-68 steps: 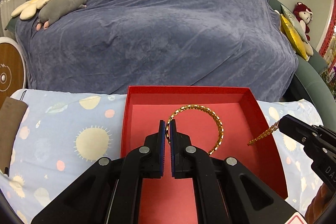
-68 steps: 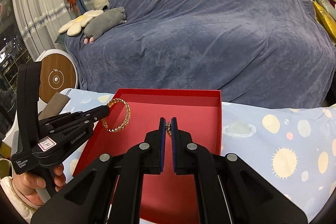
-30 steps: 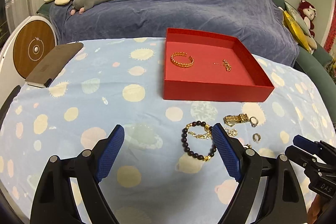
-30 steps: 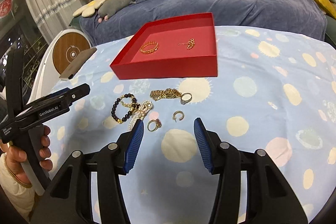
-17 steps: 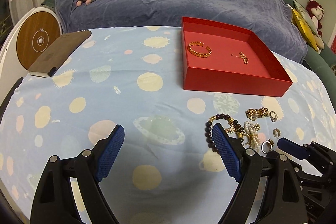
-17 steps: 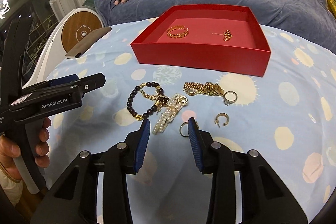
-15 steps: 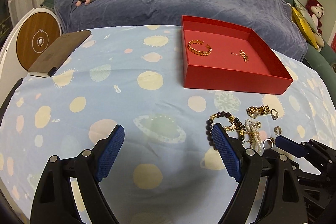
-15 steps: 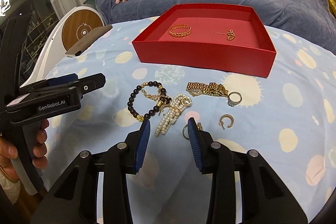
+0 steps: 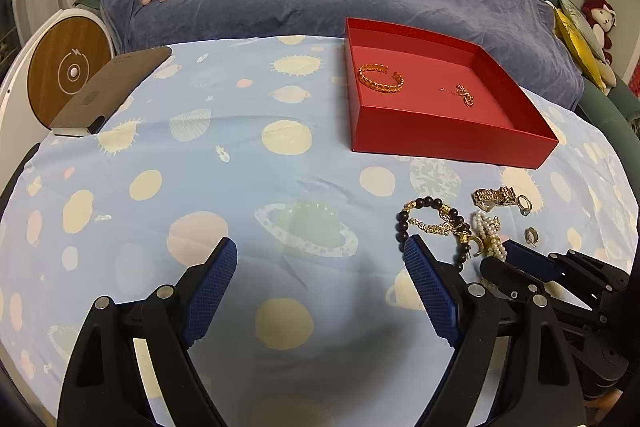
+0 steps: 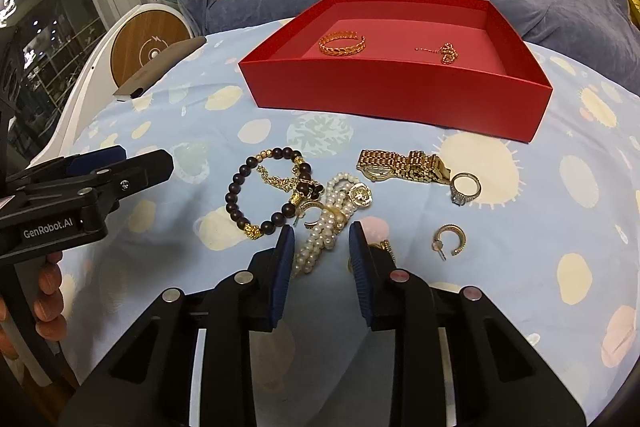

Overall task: Organize jewelry
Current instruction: 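Reach the right tool to the pearl bracelet and close on it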

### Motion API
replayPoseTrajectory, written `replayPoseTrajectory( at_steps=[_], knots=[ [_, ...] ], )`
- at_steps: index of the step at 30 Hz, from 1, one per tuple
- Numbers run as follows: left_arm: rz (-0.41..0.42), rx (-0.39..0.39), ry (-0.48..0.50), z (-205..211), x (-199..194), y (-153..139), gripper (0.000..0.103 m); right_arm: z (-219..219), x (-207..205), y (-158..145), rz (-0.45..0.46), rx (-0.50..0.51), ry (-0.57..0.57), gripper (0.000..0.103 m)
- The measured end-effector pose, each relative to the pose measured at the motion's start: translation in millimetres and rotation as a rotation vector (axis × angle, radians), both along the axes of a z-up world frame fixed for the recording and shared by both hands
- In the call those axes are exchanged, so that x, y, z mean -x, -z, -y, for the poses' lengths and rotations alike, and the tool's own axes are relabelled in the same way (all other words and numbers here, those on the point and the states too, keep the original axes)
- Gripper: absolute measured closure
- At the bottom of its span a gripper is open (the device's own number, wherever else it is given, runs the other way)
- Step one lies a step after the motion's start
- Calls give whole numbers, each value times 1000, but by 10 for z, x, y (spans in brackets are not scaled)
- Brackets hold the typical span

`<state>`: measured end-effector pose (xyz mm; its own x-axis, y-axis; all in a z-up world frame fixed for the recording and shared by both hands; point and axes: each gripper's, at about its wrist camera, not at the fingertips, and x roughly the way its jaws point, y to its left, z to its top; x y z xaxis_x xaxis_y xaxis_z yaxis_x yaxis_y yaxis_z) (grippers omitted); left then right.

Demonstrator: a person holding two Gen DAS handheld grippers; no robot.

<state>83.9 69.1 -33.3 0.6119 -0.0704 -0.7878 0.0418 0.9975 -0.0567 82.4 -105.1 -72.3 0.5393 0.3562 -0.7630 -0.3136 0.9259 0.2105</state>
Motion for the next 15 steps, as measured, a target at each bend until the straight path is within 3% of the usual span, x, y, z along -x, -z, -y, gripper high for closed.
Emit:
replayPoseTrajectory(
  at_steps=[1, 5, 15],
  knots=[
    [-2, 2, 2, 3, -5, 5, 20, 4, -6, 9, -9, -3, -3, 87],
    [-11, 10, 9, 27, -32, 18, 20, 64, 10, -14, -10, -11, -1, 91],
    [1, 26, 47, 253, -105, -26, 20, 387, 124, -425, 67, -88, 51, 93]
  ],
)
